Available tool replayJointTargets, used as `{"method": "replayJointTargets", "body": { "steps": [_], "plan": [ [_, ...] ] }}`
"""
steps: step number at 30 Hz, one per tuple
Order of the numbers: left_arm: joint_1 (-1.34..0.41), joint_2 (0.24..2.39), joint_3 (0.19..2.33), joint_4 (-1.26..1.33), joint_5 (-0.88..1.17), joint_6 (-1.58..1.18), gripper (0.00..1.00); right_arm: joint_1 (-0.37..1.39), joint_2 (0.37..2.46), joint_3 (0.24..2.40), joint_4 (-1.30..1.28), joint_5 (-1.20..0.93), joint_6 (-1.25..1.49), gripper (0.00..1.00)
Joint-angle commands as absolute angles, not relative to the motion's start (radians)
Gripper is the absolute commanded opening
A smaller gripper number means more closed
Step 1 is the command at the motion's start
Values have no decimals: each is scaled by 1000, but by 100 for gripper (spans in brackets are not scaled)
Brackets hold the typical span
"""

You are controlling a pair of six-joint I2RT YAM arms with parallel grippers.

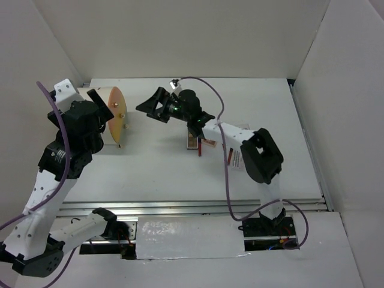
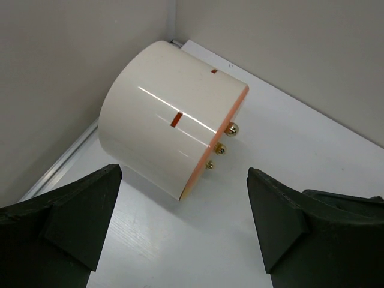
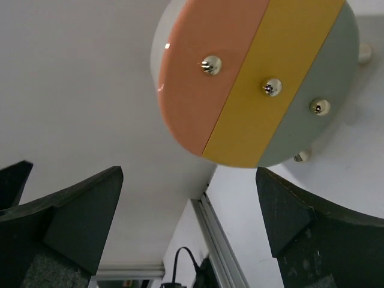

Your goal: Organize the makeup

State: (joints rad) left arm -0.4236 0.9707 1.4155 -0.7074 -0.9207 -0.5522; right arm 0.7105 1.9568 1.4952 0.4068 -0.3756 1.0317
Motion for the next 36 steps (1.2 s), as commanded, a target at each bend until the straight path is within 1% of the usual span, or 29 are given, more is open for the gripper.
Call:
{"method": "replayJointTargets", "body": {
  "steps": [1, 2, 3, 4, 5, 8, 15, 16, 18, 19, 21, 28, 36],
  "plan": [
    [-358, 904, 1346, -621, -927, -545, 99, 739, 2084, 1673, 554, -336, 1150, 100],
    [-327, 885, 1316, -591, -889, -549, 99, 741, 2136, 1777, 551, -337, 1191, 100],
    [-263, 850, 1258, -575, -864, -554, 99, 745, 2233, 1826, 558, -353, 1204, 100],
    [-240, 836, 1237, -560, -838, -555, 99, 750, 2278, 1883, 558, -356, 1213, 100],
    [-224, 828, 1226, -543, -818, -551, 99, 761, 2351, 1989, 530, -354, 1219, 100],
    [-216, 824, 1235, -552, -772, -545, 99, 776, 2431, 2104, 502, -330, 1207, 99],
    [-199, 802, 1232, -540, -715, -535, 99, 781, 2479, 2141, 465, -256, 1200, 97],
    [-195, 798, 1230, -537, -694, -537, 100, 779, 2488, 2169, 469, -270, 1201, 92],
    [-183, 785, 1224, -529, -678, -535, 99, 781, 2525, 2192, 477, -285, 1215, 88],
    [-180, 782, 1223, -528, -677, -535, 99, 784, 2534, 2207, 489, -296, 1229, 83],
    [-178, 779, 1224, -532, -678, -537, 99, 790, 2560, 2227, 488, -296, 1236, 80],
    [-175, 775, 1221, -528, -670, -537, 99, 795, 2577, 2255, 466, -276, 1232, 75],
    [-161, 772, 1215, -522, -657, -541, 99, 799, 2614, 2280, 511, -285, 1258, 69]
  ]
}}
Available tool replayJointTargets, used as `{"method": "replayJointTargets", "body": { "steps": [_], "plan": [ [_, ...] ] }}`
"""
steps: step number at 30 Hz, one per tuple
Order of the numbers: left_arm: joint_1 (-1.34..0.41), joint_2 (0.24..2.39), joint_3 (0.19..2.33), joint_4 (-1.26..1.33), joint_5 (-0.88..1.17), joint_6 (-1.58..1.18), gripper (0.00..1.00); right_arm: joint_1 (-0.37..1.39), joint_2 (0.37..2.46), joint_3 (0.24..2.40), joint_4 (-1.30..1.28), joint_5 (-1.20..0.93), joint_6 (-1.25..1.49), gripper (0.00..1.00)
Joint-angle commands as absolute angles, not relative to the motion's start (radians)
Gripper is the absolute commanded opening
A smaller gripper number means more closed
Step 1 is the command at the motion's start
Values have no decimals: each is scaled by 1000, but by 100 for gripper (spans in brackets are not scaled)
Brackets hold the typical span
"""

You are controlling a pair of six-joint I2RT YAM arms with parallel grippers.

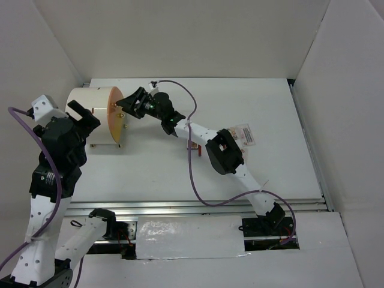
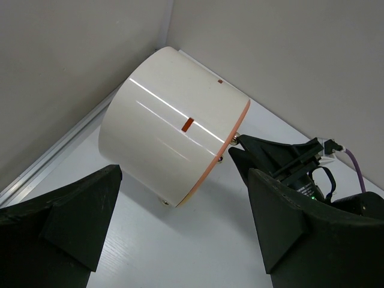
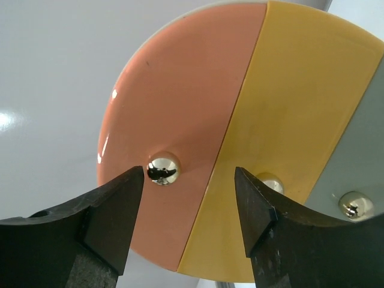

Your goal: Organize the makeup

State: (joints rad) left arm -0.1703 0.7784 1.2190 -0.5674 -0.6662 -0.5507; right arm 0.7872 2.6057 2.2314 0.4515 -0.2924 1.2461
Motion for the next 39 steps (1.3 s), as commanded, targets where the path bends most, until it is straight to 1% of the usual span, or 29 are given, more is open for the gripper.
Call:
{"method": "replayJointTargets", "body": {
  "steps": [1, 6, 16, 27, 30, 31, 36, 39],
  "plan": [
    [-161, 773, 1213, -520, -655, -540, 99, 801, 2617, 2279, 517, -285, 1258, 69],
    [-156, 776, 1213, -518, -644, -541, 99, 801, 2620, 2287, 548, -290, 1272, 66],
    [-140, 776, 1212, -514, -621, -543, 99, 804, 2646, 2327, 555, -291, 1292, 65],
    [-126, 776, 1209, -512, -609, -549, 99, 811, 2669, 2368, 520, -284, 1290, 62],
    [-124, 778, 1209, -512, -609, -549, 99, 810, 2672, 2370, 525, -276, 1293, 57],
    [-124, 778, 1207, -511, -607, -548, 99, 810, 2674, 2373, 528, -275, 1295, 50],
    [-123, 782, 1206, -511, -601, -548, 99, 810, 2677, 2388, 529, -273, 1298, 46],
    [-118, 782, 1207, -509, -598, -548, 100, 811, 2666, 2381, 534, -272, 1295, 33]
  ]
}}
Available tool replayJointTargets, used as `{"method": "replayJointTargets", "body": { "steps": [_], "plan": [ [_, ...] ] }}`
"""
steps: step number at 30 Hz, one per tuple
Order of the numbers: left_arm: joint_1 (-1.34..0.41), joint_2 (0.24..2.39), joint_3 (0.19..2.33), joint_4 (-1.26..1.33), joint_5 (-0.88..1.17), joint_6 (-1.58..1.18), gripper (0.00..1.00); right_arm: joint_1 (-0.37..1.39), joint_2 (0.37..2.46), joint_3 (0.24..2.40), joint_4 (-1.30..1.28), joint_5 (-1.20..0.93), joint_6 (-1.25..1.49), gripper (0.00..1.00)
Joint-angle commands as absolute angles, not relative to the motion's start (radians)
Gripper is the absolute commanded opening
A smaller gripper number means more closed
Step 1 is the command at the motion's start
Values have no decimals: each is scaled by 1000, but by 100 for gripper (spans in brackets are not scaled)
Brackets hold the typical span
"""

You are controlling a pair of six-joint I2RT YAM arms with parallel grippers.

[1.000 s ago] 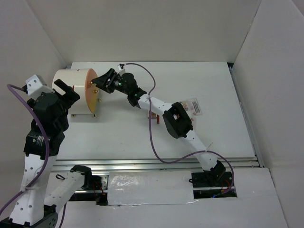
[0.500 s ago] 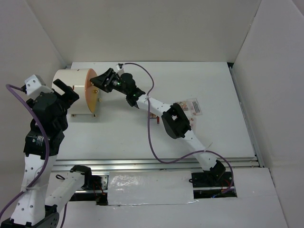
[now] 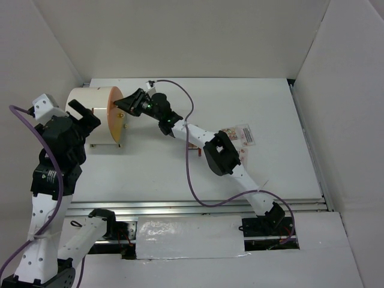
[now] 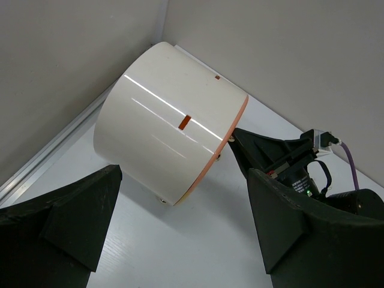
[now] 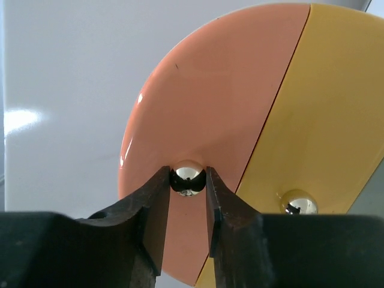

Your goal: Organize the makeup

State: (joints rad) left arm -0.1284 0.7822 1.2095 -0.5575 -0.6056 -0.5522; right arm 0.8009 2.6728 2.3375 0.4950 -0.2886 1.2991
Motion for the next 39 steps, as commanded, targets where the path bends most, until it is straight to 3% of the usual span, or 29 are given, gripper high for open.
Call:
{"method": "replayJointTargets", "body": {
  "steps": [1, 3, 5, 39],
  "plan": [
    [-118, 784, 1207, -509, -598, -548, 99, 811, 2662, 2376, 535, -272, 1295, 31],
    [-117, 784, 1206, -509, -601, -548, 99, 810, 2649, 2362, 541, -275, 1292, 22],
    [-115, 785, 1206, -509, -603, -551, 99, 811, 2625, 2320, 566, -281, 1289, 21],
    [-81, 807, 1200, -503, -566, -557, 99, 655, 2333, 1810, 768, -445, 1295, 24]
  ]
}}
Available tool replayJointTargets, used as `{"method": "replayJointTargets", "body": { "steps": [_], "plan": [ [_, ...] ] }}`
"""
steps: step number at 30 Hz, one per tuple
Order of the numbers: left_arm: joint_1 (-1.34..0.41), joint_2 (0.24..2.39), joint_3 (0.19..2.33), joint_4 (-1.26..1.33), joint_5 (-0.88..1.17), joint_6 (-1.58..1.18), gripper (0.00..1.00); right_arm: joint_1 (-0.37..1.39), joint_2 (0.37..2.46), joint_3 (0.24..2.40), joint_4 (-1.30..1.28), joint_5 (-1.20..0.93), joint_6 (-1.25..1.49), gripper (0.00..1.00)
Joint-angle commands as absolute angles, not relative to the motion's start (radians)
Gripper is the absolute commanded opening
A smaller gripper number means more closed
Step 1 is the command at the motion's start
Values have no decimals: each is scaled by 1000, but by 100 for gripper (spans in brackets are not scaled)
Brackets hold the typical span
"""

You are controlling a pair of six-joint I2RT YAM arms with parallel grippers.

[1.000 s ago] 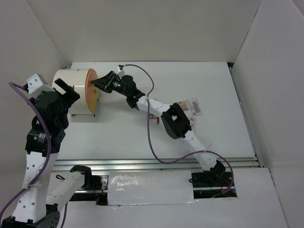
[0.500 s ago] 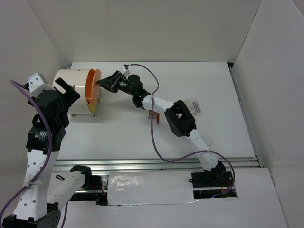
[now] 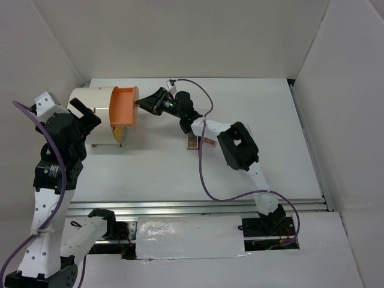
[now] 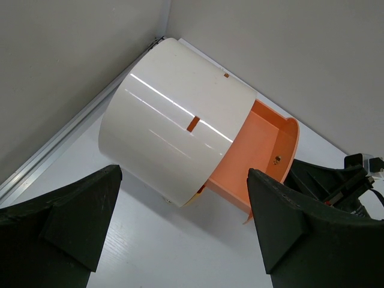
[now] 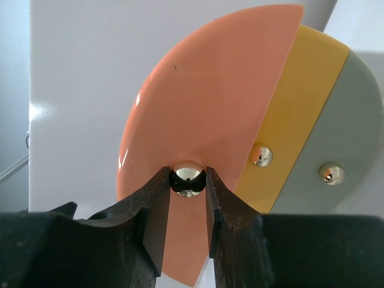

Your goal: Organize the makeup

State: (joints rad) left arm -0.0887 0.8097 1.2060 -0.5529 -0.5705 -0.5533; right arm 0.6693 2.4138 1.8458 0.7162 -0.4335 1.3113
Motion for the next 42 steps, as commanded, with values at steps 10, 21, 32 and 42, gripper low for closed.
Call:
{"method": "replayJointTargets", "body": {
  "steps": [10, 21, 32, 42],
  "plan": [
    [-74, 808, 1200, -500, -551, -555, 100, 647, 2299, 1793, 759, -465, 1276, 83],
    [-72, 804, 1207, -505, -526, -554, 99, 543, 2037, 1398, 930, -465, 1275, 100],
    [-74, 815, 1232, -526, -520, -543, 99, 474, 1314, 1111, -92, -13, 700, 100],
    [-74, 741, 1120, -594, -514, -522, 99, 427, 927, 994, -481, 262, 502, 100]
  ]
}}
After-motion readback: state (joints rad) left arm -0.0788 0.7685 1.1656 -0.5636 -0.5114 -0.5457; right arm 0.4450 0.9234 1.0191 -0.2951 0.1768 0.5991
